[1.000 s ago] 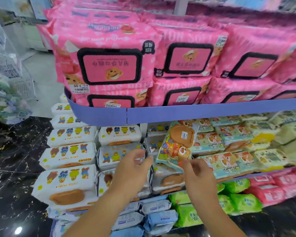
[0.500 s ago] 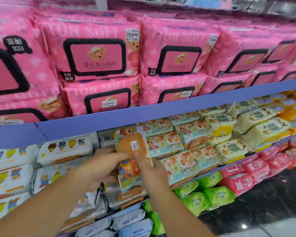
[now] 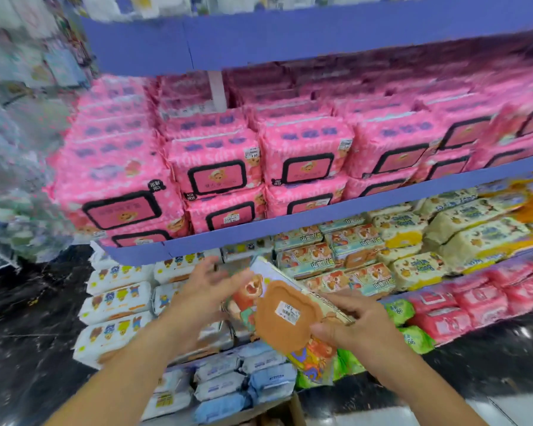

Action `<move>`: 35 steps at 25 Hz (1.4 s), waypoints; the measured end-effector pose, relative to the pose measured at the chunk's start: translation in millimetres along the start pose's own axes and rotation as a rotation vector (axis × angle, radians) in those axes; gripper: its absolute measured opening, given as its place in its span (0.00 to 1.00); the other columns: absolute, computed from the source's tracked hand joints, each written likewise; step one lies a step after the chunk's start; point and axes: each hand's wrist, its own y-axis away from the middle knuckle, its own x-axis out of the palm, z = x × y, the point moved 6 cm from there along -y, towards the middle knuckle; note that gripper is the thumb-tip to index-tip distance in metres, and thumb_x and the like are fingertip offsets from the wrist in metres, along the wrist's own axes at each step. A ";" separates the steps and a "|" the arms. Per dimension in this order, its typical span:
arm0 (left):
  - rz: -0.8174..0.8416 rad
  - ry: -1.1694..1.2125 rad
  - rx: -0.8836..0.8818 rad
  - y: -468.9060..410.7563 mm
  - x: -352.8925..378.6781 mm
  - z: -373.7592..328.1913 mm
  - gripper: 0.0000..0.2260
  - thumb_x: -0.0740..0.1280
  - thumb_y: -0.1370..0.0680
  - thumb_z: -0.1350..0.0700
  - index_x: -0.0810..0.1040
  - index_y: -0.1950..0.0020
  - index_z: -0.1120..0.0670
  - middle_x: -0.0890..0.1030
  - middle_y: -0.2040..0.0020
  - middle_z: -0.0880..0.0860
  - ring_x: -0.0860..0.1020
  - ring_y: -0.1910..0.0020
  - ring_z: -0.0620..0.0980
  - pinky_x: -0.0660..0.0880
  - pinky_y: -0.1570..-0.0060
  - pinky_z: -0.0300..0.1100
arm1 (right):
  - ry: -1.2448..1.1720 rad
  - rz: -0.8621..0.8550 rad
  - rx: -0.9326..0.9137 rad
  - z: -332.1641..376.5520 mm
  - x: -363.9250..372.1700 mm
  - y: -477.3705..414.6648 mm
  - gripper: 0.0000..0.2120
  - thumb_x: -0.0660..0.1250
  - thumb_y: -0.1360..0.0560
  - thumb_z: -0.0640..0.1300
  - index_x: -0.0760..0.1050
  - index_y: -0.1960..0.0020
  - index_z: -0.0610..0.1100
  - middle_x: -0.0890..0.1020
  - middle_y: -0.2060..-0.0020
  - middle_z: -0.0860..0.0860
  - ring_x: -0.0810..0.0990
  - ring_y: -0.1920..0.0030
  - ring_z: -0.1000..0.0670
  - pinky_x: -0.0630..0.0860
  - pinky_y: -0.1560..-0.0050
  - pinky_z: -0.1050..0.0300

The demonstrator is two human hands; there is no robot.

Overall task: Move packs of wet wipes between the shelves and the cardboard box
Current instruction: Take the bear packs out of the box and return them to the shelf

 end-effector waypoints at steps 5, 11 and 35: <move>0.522 -0.176 0.000 56.0 45.6 -25.1 0.44 0.83 0.34 0.62 0.66 0.23 0.47 0.81 0.34 0.54 0.83 0.41 0.57 0.79 0.42 0.60 | 0.383 0.095 -0.225 74.4 -29.4 88.1 0.31 0.85 0.42 0.51 0.80 0.43 0.68 0.72 0.41 0.65 0.72 0.40 0.67 0.74 0.44 0.68; 0.388 -0.070 0.227 53.4 119.2 -39.9 0.37 0.82 0.34 0.65 0.73 0.29 0.50 0.85 0.41 0.52 0.86 0.46 0.53 0.83 0.50 0.50 | 0.237 -0.115 -0.100 53.5 -115.3 94.9 0.52 0.87 0.46 0.55 0.63 0.30 0.70 0.75 0.35 0.68 0.76 0.36 0.61 0.77 0.37 0.53; -0.181 -1.194 0.198 -250.6 295.2 71.4 0.44 0.71 0.28 0.33 0.60 0.19 0.49 0.64 0.26 0.46 0.62 0.27 0.50 0.60 0.25 0.45 | 0.092 0.315 0.136 -221.9 -230.2 -252.0 0.39 0.79 0.31 0.35 0.65 0.32 0.62 0.80 0.39 0.59 0.79 0.37 0.52 0.81 0.44 0.56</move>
